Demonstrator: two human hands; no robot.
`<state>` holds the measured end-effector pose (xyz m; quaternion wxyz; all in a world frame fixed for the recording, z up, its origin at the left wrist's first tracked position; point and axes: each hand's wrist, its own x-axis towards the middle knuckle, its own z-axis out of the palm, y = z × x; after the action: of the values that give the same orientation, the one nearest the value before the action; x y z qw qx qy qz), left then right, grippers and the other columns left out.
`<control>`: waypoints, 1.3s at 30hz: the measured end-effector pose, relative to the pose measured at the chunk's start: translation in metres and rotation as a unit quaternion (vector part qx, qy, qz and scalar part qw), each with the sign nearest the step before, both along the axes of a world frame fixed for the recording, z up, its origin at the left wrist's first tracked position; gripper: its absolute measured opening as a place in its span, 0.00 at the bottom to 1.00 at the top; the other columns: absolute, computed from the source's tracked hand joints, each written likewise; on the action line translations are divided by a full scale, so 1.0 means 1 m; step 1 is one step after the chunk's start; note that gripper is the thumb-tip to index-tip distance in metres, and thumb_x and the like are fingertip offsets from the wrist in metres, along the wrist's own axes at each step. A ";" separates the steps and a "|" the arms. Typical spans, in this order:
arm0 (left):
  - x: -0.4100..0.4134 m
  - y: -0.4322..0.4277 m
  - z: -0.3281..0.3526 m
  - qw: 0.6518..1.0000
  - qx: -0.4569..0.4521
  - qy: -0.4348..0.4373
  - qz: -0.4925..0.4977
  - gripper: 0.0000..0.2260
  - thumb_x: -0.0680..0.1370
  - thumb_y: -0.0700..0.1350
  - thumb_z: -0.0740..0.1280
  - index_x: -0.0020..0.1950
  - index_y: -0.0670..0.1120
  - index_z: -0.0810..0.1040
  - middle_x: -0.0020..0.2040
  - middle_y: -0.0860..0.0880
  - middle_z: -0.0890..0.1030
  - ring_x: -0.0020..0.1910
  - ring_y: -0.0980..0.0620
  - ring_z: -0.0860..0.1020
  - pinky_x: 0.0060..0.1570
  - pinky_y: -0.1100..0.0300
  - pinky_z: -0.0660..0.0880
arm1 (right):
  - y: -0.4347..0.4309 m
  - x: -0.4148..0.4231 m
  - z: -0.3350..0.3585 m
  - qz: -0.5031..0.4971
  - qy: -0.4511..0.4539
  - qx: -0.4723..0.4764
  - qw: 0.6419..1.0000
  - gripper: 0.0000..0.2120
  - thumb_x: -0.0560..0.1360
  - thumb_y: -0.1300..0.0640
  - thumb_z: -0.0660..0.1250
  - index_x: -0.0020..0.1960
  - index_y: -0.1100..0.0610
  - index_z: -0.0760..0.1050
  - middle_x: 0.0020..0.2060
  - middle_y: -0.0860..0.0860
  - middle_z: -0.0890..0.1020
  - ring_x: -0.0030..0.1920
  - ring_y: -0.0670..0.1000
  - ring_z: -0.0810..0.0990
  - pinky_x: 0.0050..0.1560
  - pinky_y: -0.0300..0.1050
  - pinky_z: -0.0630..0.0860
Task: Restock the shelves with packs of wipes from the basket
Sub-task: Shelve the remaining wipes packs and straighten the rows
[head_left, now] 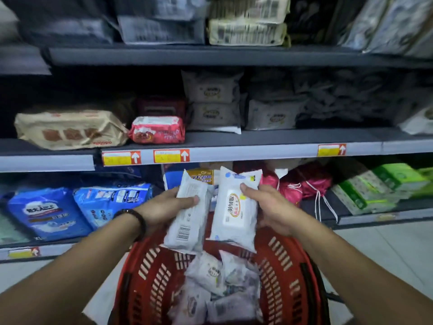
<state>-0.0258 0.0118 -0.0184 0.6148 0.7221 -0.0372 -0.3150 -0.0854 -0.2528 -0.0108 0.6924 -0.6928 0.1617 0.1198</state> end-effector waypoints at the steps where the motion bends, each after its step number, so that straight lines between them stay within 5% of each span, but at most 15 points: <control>1: -0.004 -0.003 -0.001 0.999 -0.040 -0.001 0.035 0.11 0.85 0.44 0.66 0.67 0.48 0.79 0.59 0.42 0.87 0.59 0.40 0.86 0.61 0.43 0.82 | 0.003 -0.002 0.001 -0.027 -0.014 0.030 0.999 0.14 0.83 0.50 0.68 0.63 0.58 0.81 0.53 0.55 0.89 0.54 0.57 0.88 0.57 0.60 0.79; 6: -0.011 -0.027 -0.001 0.981 -0.144 -0.012 0.127 0.13 0.87 0.47 0.62 0.71 0.50 0.75 0.60 0.43 0.87 0.58 0.40 0.86 0.58 0.39 0.82 | 0.018 0.007 0.005 -0.133 -0.079 0.079 0.985 0.13 0.81 0.55 0.70 0.61 0.63 0.83 0.53 0.58 0.89 0.49 0.55 0.89 0.54 0.51 0.82; 10: -0.003 -0.034 -0.003 0.977 -0.167 -0.001 0.134 0.15 0.85 0.49 0.65 0.72 0.50 0.74 0.60 0.42 0.87 0.58 0.40 0.86 0.58 0.38 0.82 | 0.006 0.011 0.011 -0.181 -0.080 0.107 0.974 0.10 0.81 0.53 0.72 0.56 0.59 0.84 0.51 0.57 0.89 0.51 0.58 0.89 0.62 0.61 0.82; 13: -0.004 -0.039 -0.003 0.970 -0.197 0.002 0.141 0.18 0.83 0.53 0.68 0.72 0.52 0.75 0.61 0.46 0.87 0.58 0.43 0.87 0.55 0.43 0.84 | 0.003 0.014 0.014 -0.219 -0.089 0.175 0.956 0.13 0.81 0.52 0.71 0.62 0.57 0.82 0.55 0.57 0.89 0.54 0.59 0.89 0.59 0.67 0.82; 16: -0.010 -0.052 0.002 0.963 -0.233 0.027 0.130 0.19 0.82 0.58 0.67 0.71 0.53 0.77 0.63 0.46 0.86 0.61 0.43 0.85 0.59 0.41 0.82 | 0.015 0.012 0.008 -0.196 -0.078 0.223 0.952 0.17 0.82 0.51 0.70 0.68 0.56 0.79 0.58 0.57 0.88 0.56 0.60 0.88 0.52 0.60 0.85; 20: -0.012 -0.062 0.002 0.944 -0.283 0.040 0.162 0.24 0.77 0.48 0.75 0.72 0.45 0.78 0.63 0.38 0.85 0.62 0.35 0.84 0.65 0.29 0.76 | 0.035 0.008 -0.006 -0.158 -0.061 0.021 0.985 0.21 0.76 0.39 0.74 0.58 0.55 0.84 0.45 0.53 0.89 0.42 0.51 0.87 0.36 0.43 0.79; 22: -0.012 -0.064 0.003 0.940 -0.284 0.010 0.187 0.24 0.76 0.45 0.76 0.71 0.44 0.77 0.62 0.39 0.85 0.61 0.35 0.84 0.64 0.30 0.76 | 0.037 0.011 -0.014 -0.228 -0.083 -0.103 0.965 0.34 0.65 0.30 0.79 0.56 0.57 0.82 0.46 0.52 0.88 0.48 0.51 0.87 0.46 0.48 0.84; 24: -0.013 -0.065 0.006 0.937 -0.285 -0.001 0.203 0.24 0.76 0.44 0.76 0.71 0.45 0.77 0.62 0.40 0.86 0.60 0.37 0.85 0.64 0.32 0.77 | 0.040 0.008 -0.010 -0.271 -0.108 -0.257 0.921 0.44 0.59 0.29 0.82 0.61 0.58 0.75 0.58 0.54 0.79 0.62 0.53 0.77 0.62 0.51 0.78; 28: -0.015 -0.068 0.008 0.938 -0.283 -0.021 0.201 0.28 0.74 0.45 0.78 0.72 0.45 0.75 0.63 0.40 0.85 0.61 0.38 0.85 0.65 0.35 0.78 | 0.049 -0.005 0.006 -0.213 -0.194 -0.376 0.881 0.56 0.57 0.29 0.78 0.76 0.49 0.62 0.67 0.51 0.65 0.70 0.53 0.65 0.73 0.52 0.68; 32: -0.019 -0.065 0.021 0.949 -0.273 -0.024 0.156 0.24 0.79 0.50 0.70 0.73 0.44 0.76 0.64 0.40 0.85 0.63 0.39 0.84 0.61 0.43 0.82 | 0.045 -0.001 0.003 -0.116 -0.169 -0.313 0.927 0.47 0.55 0.28 0.79 0.70 0.44 0.72 0.63 0.44 0.73 0.62 0.47 0.79 0.67 0.47 0.77; 36: -0.015 -0.050 0.034 0.944 -0.308 0.077 0.090 0.27 0.85 0.62 0.54 0.67 0.48 0.84 0.67 0.40 0.83 0.66 0.37 0.82 0.69 0.36 0.75 | 0.028 0.004 0.007 -0.126 -0.147 -0.212 0.958 0.38 0.56 0.36 0.85 0.60 0.49 0.77 0.50 0.45 0.88 0.47 0.41 0.87 0.55 0.46 0.83; 39: -0.010 -0.042 0.036 0.946 -0.316 0.060 0.046 0.18 0.82 0.53 0.65 0.69 0.52 0.82 0.68 0.41 0.83 0.64 0.37 0.83 0.64 0.39 0.77 | 0.021 0.005 0.014 -0.170 -0.149 -0.186 0.956 0.31 0.59 0.42 0.84 0.58 0.50 0.79 0.44 0.43 0.88 0.43 0.39 0.86 0.53 0.47 0.83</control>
<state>-0.0357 -0.0298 0.0173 0.8261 0.4720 -0.0647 -0.3010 -0.0800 -0.2321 0.0029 0.5777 -0.7818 0.1910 -0.1366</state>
